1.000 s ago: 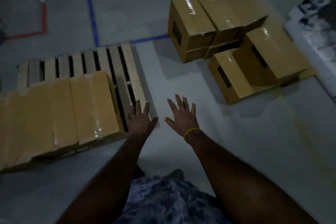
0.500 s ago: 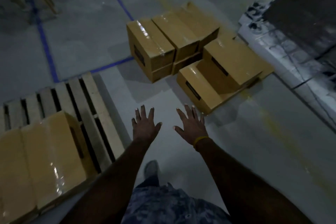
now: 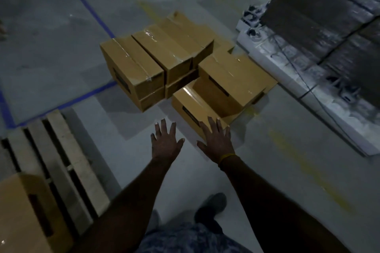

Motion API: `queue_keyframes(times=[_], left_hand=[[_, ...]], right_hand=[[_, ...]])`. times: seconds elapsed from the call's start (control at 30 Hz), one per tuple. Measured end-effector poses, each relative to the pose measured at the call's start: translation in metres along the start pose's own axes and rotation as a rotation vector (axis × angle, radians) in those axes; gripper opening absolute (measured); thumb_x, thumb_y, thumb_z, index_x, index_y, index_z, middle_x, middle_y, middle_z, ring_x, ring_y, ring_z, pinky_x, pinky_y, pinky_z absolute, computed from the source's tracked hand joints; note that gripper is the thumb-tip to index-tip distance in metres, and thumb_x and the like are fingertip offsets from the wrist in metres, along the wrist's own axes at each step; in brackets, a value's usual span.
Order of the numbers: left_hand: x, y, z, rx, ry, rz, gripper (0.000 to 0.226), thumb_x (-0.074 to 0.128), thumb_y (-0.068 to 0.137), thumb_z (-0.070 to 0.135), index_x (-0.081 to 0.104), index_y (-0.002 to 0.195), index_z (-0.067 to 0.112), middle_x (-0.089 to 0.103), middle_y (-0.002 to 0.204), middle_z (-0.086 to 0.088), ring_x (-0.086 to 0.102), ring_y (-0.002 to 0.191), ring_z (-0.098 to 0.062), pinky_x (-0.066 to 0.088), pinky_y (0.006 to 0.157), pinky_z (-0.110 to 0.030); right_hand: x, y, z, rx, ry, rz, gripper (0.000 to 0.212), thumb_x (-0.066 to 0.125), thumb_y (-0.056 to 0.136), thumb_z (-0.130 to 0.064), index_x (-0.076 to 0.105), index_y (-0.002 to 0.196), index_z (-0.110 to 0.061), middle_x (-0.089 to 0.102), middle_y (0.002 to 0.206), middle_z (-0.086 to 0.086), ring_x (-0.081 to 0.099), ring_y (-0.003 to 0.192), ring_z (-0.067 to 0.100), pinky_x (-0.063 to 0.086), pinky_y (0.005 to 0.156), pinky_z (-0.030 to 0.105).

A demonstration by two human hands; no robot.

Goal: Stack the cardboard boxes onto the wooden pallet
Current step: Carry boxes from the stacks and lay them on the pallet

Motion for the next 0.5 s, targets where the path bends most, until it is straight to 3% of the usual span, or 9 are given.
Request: queue_keyframes(times=[0.5], left_hand=[[0.027,0.128,0.224,-0.097,-0.094,0.034,0.076,0.047,0.098,0.055,0.011,0.158,0.024,-0.003,0.166,-0.014,-0.001,0.152,-0.04,0.021,0.119,-0.057]], right_hand=[[-0.072,0.122,0.246,-0.07,-0.002,0.005,0.077,0.043,0.099,-0.055,0.002,0.159,-0.029,-0.004,0.167,0.003,-0.007,0.152,0.036,0.005,0.118,0.064]])
Point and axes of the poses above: each hand's wrist, its own y-axis towards the middle knuckle, its own x-axis out of the palm, z = x × y, the point moved 5 cm from there along y, towards the middle knuckle
